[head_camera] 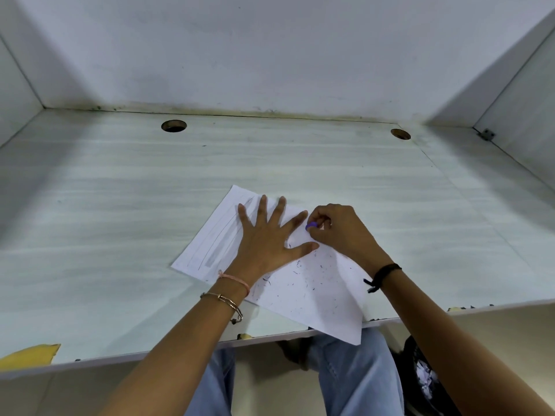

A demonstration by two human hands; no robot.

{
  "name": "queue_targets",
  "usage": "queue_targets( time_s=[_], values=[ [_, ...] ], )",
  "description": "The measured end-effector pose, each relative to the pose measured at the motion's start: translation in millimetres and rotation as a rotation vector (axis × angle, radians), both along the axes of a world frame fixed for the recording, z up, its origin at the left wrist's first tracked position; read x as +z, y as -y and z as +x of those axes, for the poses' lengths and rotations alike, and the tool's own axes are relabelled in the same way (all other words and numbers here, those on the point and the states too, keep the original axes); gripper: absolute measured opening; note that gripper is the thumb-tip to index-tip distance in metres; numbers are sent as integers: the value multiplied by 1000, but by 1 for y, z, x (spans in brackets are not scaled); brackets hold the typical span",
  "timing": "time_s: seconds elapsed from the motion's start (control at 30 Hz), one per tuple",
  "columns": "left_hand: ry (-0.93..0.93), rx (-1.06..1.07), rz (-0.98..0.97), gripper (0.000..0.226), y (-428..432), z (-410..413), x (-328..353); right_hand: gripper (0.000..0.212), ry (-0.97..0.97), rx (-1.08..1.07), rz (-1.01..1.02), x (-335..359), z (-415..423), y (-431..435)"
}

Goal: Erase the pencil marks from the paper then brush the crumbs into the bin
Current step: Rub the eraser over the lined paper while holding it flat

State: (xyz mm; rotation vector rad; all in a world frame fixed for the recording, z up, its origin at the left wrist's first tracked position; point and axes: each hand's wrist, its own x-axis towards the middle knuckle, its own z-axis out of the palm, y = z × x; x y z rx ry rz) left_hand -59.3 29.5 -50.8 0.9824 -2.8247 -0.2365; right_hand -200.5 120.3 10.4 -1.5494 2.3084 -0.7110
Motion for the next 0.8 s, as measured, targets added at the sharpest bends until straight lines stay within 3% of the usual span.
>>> queue_targets(
  time_s=[0.17,0.3,0.43,0.6,0.73,0.8],
  values=[
    [7,-3,8,78,0,0,0,8,-96,-117,-4,8,-13,12],
    [24,-17,-2,80,2,-1,-1,5,-96,89,47,10,-1,7],
    [8,-10,21,79,1,-1,2,9,-303,-9,92,17,-33,15],
    [8,-23,2,78,1,-1,-1,5,-92,168,30,10,0,11],
    [-9,-8,32,79,0,0,0,9,-187,-55,48,8,-29,16],
    [-12,-11,28,80,1,-1,1,9,-225,-63,47,14,-36,18]
  ],
)
